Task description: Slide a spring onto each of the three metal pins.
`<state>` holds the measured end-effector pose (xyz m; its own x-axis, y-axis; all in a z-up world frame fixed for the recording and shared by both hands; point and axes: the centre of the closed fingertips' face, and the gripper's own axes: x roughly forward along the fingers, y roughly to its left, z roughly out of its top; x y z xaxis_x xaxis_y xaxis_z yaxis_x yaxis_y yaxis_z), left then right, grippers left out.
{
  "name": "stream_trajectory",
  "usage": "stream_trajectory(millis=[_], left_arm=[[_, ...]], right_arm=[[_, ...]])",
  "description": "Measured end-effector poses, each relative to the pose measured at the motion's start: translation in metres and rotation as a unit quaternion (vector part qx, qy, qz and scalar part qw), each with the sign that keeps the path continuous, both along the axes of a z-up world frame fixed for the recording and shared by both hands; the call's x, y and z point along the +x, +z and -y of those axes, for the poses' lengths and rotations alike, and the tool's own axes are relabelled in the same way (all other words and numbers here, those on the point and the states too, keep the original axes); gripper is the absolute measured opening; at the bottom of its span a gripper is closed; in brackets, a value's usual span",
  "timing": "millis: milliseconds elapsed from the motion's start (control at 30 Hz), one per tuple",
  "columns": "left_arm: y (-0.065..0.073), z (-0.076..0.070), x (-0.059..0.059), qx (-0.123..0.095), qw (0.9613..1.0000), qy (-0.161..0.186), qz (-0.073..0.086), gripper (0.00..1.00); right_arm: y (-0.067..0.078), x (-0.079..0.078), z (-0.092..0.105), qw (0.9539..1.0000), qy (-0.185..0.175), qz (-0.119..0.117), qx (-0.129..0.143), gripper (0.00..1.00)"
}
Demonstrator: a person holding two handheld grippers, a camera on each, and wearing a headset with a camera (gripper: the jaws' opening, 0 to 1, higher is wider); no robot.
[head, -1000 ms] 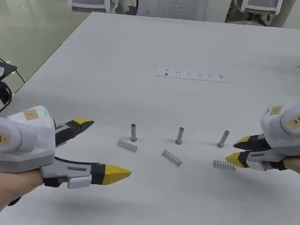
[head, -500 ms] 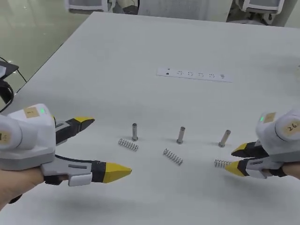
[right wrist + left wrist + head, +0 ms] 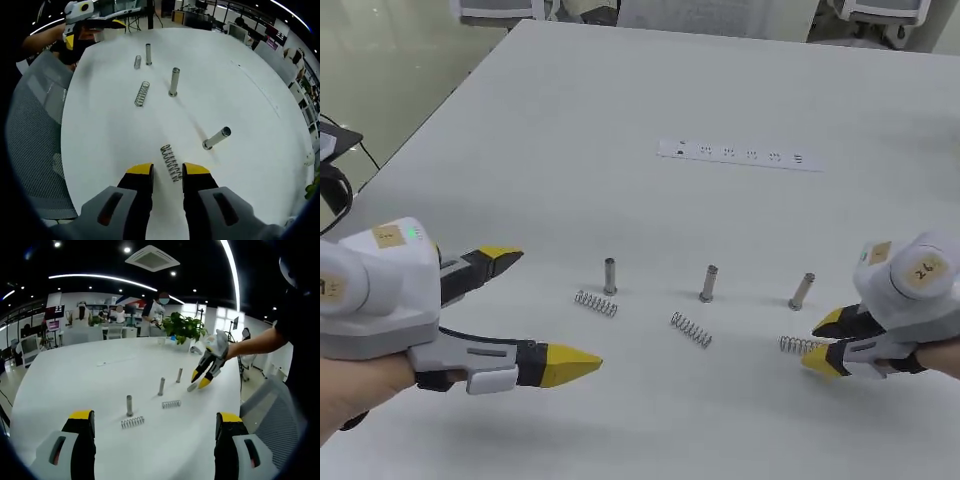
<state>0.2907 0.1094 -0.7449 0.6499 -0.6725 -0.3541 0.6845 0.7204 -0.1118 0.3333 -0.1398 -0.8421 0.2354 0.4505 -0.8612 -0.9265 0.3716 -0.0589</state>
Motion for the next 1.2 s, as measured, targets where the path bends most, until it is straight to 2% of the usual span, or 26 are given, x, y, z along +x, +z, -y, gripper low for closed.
stream_trajectory(millis=[100, 233, 767, 967, 1200], left_arm=[[0.0, 0.0, -0.001, -0.001, 1.0, 0.0, 0.0, 0.98], [-0.001, -0.002, -0.001, 0.0, 1.0, 0.001, -0.002, 0.98], [-0.004, -0.003, -0.004, -0.002, 1.0, 0.002, -0.005, 0.98], [-0.004, -0.001, -0.004, -0.003, 1.0, 0.002, -0.004, 0.98], [-0.003, 0.002, -0.007, -0.004, 1.0, -0.003, -0.004, 0.98]], right_arm=[[-0.003, 0.001, 0.001, 1.0, 0.007, -0.001, -0.006, 0.19], [-0.005, -0.001, 0.001, 0.9998, 0.008, -0.015, -0.004, 0.18], [-0.012, -0.005, 0.011, 0.9992, 0.021, -0.019, -0.029, 0.14], [-0.013, -0.005, 0.011, 0.9992, 0.019, -0.031, -0.016, 0.09], [-0.009, -0.007, 0.01, 0.9989, 0.037, -0.018, -0.021, 0.08]])
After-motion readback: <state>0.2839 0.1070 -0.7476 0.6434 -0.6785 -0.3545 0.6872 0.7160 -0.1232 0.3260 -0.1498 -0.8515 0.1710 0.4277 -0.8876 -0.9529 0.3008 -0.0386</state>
